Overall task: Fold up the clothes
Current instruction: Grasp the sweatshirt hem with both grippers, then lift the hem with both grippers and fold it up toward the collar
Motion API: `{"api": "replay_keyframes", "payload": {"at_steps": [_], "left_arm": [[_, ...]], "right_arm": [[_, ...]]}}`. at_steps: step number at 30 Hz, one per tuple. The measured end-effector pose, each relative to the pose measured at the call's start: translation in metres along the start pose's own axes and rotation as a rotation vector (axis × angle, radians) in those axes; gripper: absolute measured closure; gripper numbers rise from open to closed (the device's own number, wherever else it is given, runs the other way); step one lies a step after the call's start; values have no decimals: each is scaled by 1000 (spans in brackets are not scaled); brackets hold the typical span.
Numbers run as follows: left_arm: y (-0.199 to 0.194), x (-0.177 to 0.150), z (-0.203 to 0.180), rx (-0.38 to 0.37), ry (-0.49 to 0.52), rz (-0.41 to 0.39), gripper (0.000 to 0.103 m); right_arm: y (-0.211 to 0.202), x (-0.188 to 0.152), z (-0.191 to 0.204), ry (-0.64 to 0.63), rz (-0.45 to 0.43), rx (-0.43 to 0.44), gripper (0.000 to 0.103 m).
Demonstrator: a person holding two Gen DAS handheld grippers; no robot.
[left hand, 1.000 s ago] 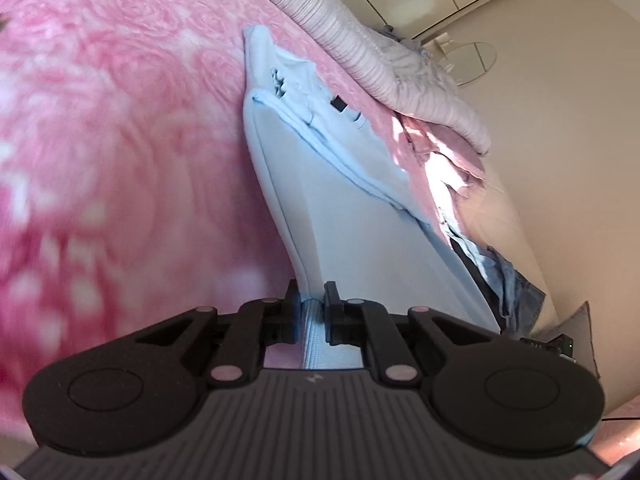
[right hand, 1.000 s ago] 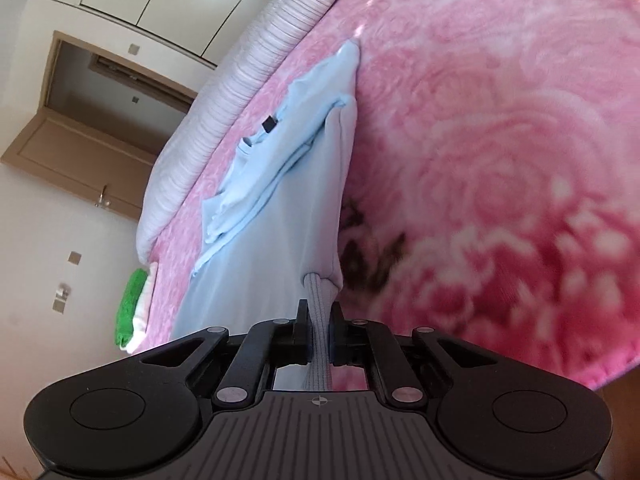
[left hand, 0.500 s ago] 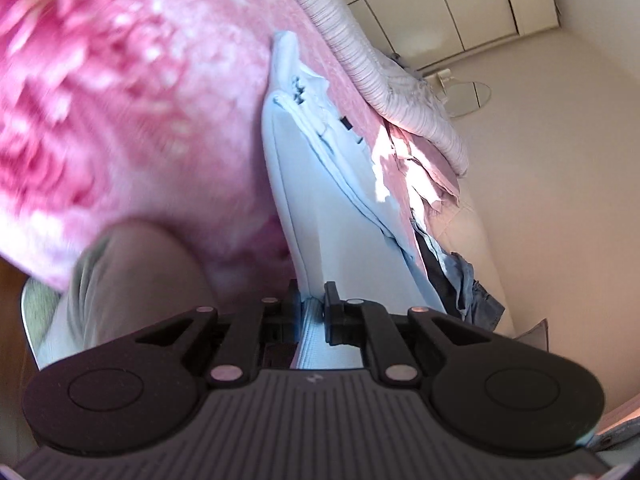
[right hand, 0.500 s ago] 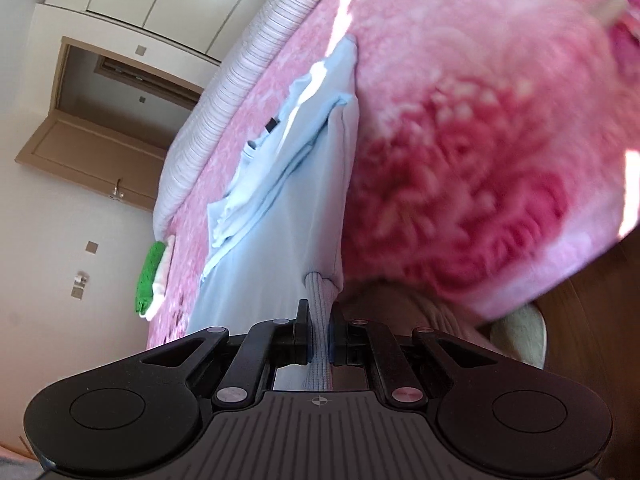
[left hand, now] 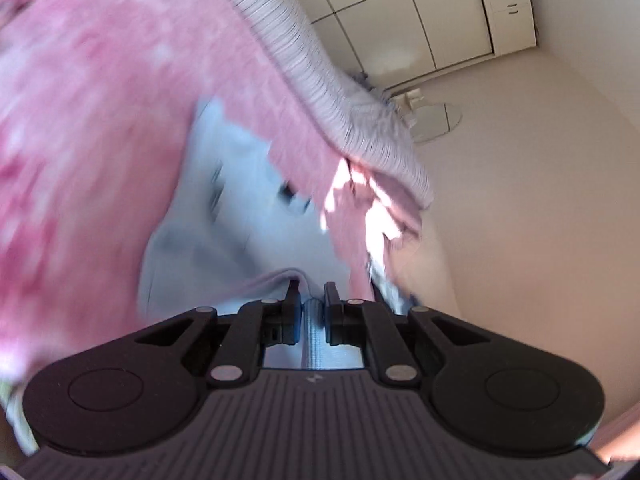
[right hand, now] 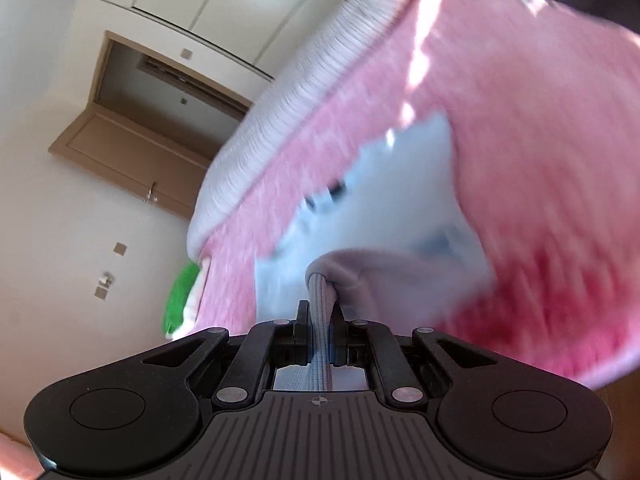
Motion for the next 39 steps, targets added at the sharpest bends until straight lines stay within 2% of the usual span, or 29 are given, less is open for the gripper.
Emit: {"api": "replay_keyframes", "payload": {"at_steps": [2,4,6,7,8,10,11,15,18,21,29,34,36,37,39], "left_arm": [[32,36,9,21,-34,-10,95],[65,66,23,51,-77,-22,94],[89,90,42,118,-111,-46,92],[96,99,52,151,-123,-58,84],[100,107,60,177,-131,-70,79],[105,119,73,220,-125,-78,79],[106,120,73,228,-85,-59,79],[113,107,62,257,154,65,74],[122,96,57,264,251,124,68],[137,93,63,286,271,158,68],[174,91,75,313,284,216,68],[183,80,74,295,308,242,74],[183,76,71,299,343,245,77],[183,75,70,301,360,246,82],[179,75,65,308,398,234,94]], "right_arm": [[29,36,9,2,-24,-23,97],[64,72,3,78,-46,-52,97],[98,103,-9,155,-66,-97,80],[109,115,-16,183,-70,-133,60],[117,125,-22,199,-77,-160,48],[122,138,-29,185,-103,-178,46],[123,142,-31,159,-110,-191,45],[115,136,-33,-104,-94,-277,45],[119,124,-45,-218,-52,-321,45],[127,119,-59,-232,-18,-313,45],[140,126,-74,-192,-17,-290,45],[152,126,-80,-208,10,-295,48],[157,123,-81,-245,21,-319,54],[159,121,-81,-267,24,-334,73],[162,117,-80,-313,25,-360,81]]}}
Point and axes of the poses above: each gripper's, at about its wrist camera, not at the fingertips, and y roughly the way its jaws point, z to its left, x to its top, the point moved 7 cm from there along y, roughly the way its jaws point, and after that the axes turned 8 degrees about y, right-handed, at the moved point
